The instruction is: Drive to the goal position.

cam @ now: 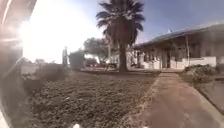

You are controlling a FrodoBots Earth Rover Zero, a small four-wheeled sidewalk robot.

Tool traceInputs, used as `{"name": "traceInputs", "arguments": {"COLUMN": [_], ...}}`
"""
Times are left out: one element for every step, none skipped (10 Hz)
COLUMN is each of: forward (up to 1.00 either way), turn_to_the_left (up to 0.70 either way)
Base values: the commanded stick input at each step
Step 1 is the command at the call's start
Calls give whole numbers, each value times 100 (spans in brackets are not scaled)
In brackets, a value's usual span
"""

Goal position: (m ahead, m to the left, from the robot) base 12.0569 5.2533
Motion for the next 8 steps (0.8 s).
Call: {"name": "traceInputs", "arguments": {"forward": [0,0,0,0,0,0,0,0], "turn_to_the_left": [-45,-45,-45,-45,-45,-45,-14,-1]}}
